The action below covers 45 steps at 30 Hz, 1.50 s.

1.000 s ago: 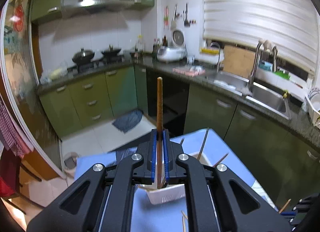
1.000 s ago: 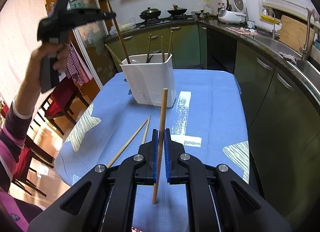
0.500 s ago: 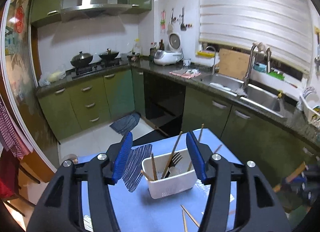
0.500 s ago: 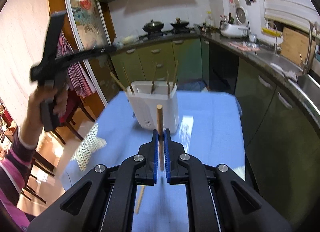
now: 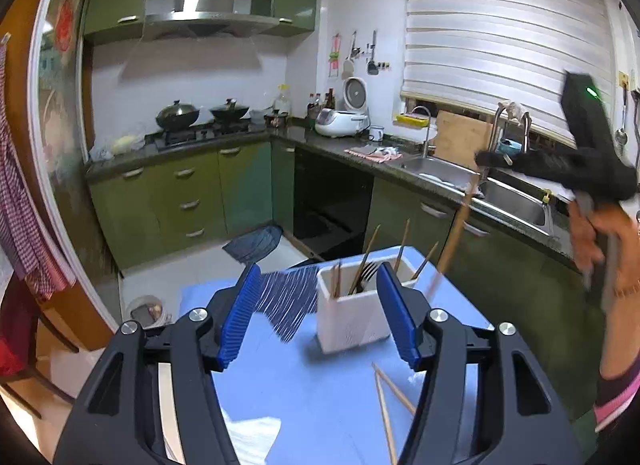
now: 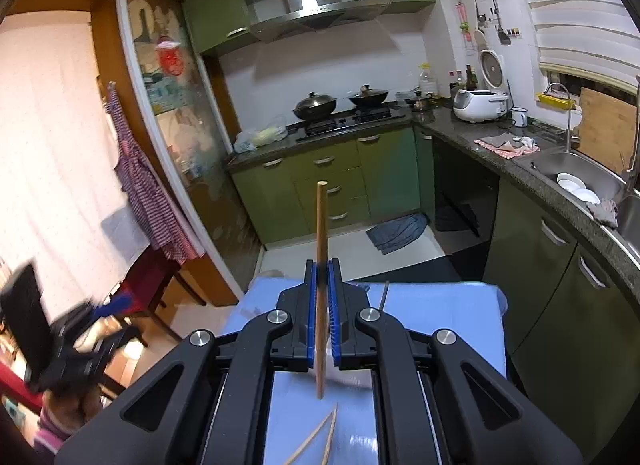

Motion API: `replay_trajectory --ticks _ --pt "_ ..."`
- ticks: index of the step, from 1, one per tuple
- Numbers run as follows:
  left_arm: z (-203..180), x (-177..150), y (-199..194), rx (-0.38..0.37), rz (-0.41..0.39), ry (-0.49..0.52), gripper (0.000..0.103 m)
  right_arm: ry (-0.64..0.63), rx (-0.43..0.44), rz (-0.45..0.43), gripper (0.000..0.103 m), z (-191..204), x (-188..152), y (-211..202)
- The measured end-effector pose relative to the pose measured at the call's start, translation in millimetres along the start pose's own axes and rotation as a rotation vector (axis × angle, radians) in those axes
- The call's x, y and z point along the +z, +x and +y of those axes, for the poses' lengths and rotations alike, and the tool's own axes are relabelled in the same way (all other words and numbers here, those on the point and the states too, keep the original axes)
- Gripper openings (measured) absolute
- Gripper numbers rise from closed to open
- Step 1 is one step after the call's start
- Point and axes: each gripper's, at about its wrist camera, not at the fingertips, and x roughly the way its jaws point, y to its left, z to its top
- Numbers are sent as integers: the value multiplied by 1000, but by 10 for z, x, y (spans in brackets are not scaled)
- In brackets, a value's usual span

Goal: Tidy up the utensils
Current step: 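Lower the chopstick into the white holder and open the right gripper, then grasp one of the last two chopsticks with the left gripper while the right grasps the other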

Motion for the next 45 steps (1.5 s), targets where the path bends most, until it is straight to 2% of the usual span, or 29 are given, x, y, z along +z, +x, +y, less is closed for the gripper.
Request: replay_trajectory --ticks 7,16,17,19,22,25,29,31,36,39,42,43,45 --pt "202 -210 -116 21 38 -18 57 26 -80 1 7 -147 266 473" --pt "202 -416 35 -6 122 -32 57 -42 -113 114 7 -128 -84 877" --pt "178 -440 67 -16 136 -35 57 -47 -109 117 8 -106 -116 874" --pt "137 -474 108 -24 150 -34 57 -68 -99 114 27 -46 -154 835" --pt "33 -517 196 -28 184 -11 57 -115 -103 73 28 84 -191 629" --pt "-50 -579 295 -45 225 1 57 -140 -59 38 28 167 -318 281" --pt "-199 -734 490 -64 293 17 57 -167 -29 27 33 165 -747 -160" --pt "-295 -850 618 -79 340 20 57 -175 -47 63 38 69 -1106 -263" --pt "-578 -1224 1104 -120 520 16 57 -151 -172 208 38 -327 -1987 -79" --pt "-712 -1415 1387 -124 611 10 57 -81 -190 302 38 -631 -2409 150" --pt "-827 -1574 1623 -89 660 35 55 -39 -213 353 38 -854 -2686 278" --pt "-862 -1619 1690 -80 676 42 50 -25 -219 361 38 -935 -2765 292" --pt "-901 -1659 1774 -74 701 45 47 3 -228 368 38 -1066 -2863 286"
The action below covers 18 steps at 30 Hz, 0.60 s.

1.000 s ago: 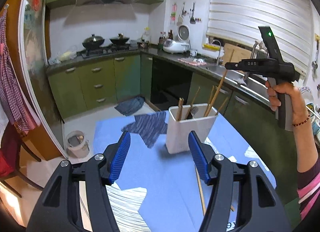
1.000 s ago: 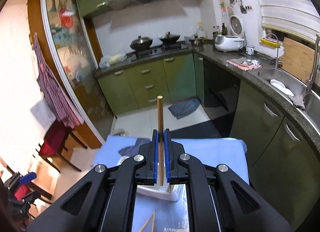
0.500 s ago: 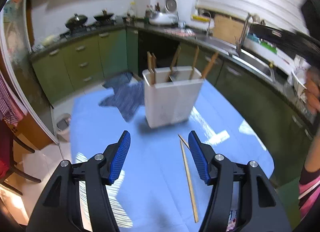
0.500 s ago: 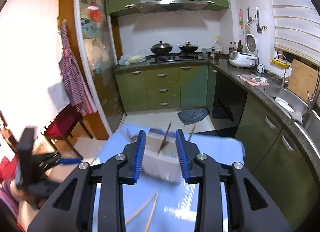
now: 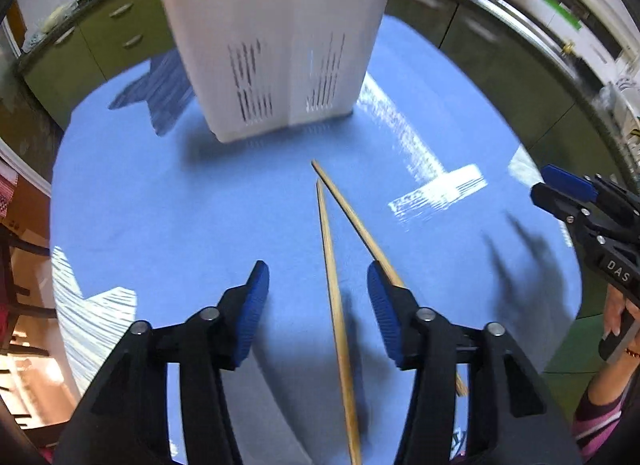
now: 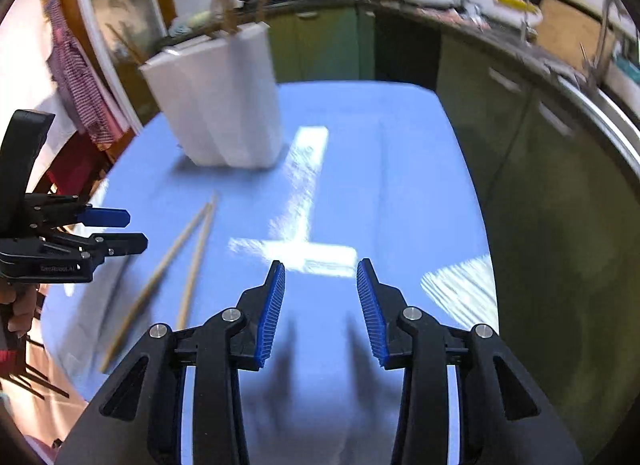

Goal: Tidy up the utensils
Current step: 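Grasp one of the last two chopsticks with the left gripper while the right grasps the other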

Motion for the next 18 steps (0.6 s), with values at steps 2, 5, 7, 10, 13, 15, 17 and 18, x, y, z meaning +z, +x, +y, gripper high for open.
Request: replay_trajectory --ticks 2,5,7,10,13,15,17,18 --pt "-43 26 97 13 15 10 44 19 -1 3 38 -93 -22 23" --pt "-94 65 218 33 39 19 33 38 1 6 38 -188 -84 28" --pt "-111 85 264 40 52 19 32 42 4 6 38 -173 -38 23" --pt "-134 101 324 54 77 15 26 46 13 5 38 -192 10 41" --pt "-141 101 387 72 107 6 24 49 19 3 38 -179 35 21" --pt "-127 90 433 60 131 -6 22 50 27 0 38 -174 39 14" --pt "-135 91 439 67 134 -3 19 50 33 0 39 -163 45 18" --pt "-136 92 443 69 136 -5 18 51 36 1 39 -161 46 18"
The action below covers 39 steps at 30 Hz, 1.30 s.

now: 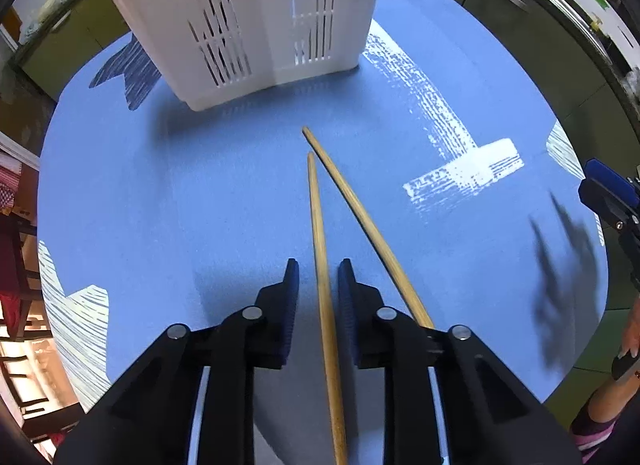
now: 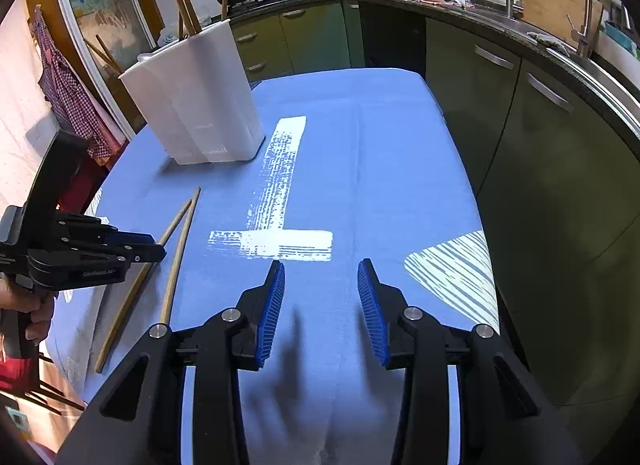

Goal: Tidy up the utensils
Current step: 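Grasp one of the last two chopsticks with the left gripper while the right grasps the other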

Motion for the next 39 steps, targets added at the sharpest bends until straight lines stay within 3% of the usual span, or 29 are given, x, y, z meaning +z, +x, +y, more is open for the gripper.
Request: replay_trajectory --ticks 4,11,16,21,28,34,39 --pt "-25 27 17 7 6 5 7 0 8 6 39 21 -7 13" --pt "81 49 -67 -15 -16 -16 7 -7 11 23 39 56 -36 28" --pt "289 -72 -481 -20 -137 -26 7 -19 1 30 39 99 6 31" --pt "444 -236 -952 26 -284 -19 7 -65 32 62 39 315 125 122" --pt "667 -595 -1554 53 -462 -41 6 -143 96 188 39 763 350 496" --pt "784 -794 -1793 69 -536 -53 6 -187 140 313 39 1193 548 944" --pt "874 -855 -1791 56 -551 -57 6 -238 59 386 37 1429 629 1301"
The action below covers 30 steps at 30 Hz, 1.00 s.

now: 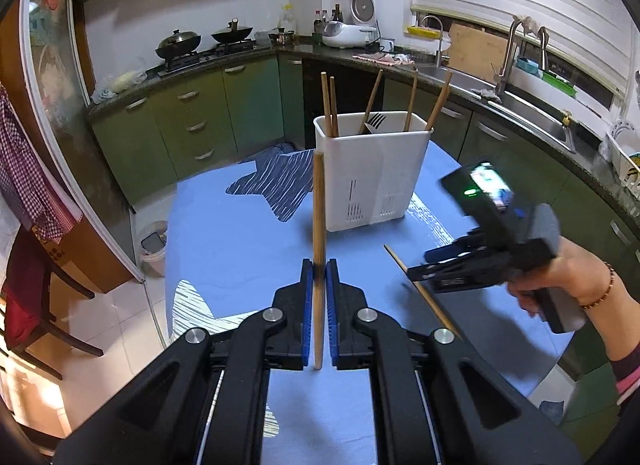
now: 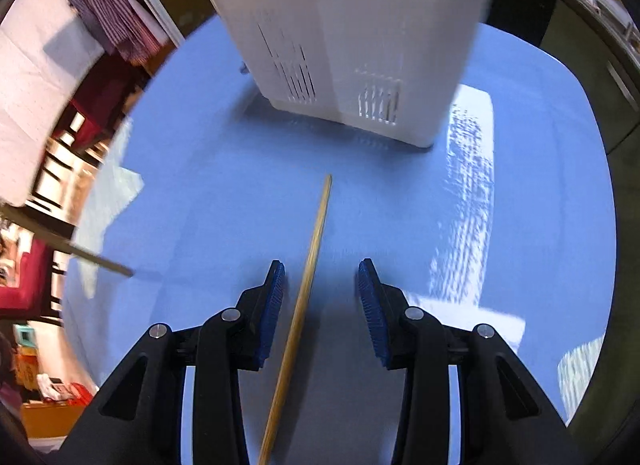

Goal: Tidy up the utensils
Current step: 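Grasp one of the last two chopsticks with the left gripper while the right grasps the other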

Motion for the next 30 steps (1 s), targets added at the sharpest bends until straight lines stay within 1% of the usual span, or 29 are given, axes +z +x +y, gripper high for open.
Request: replay_trajectory --ticks 5,8,10,15,17,19,23,26,28,30 --pt "24 -9 8 -7 -6 0 6 -43 -66 41 27 158 114 114" --pt "30 -13 24 -10 -10 -1 7 -55 -85 51 22 210 130 142" --pt "12 -22 25 -9 -15 0 7 -66 -84 52 10 260 131 149" --pt "13 -26 26 -14 -17 -3 7 -64 -69 31 6 298 116 126" --pt "14 -25 27 -14 -16 -3 7 -58 -50 4 6 289 108 58" --pt "23 -18 27 -18 -12 -5 7 -45 -34 -41 6 274 71 -94" --pt "10 -9 15 -22 -13 -4 7 -31 -12 -149 6 267 -66 -476" --pt "-5 -7 -5 -24 -17 -1 6 -20 5 -257 6 231 -273 -844" --pt "-11 -3 -27 -26 -21 1 7 -12 31 -335 6 128 -501 -1159" --pt "-5 6 -48 -26 -25 1 7 -8 60 -403 6 119 -692 -1385"
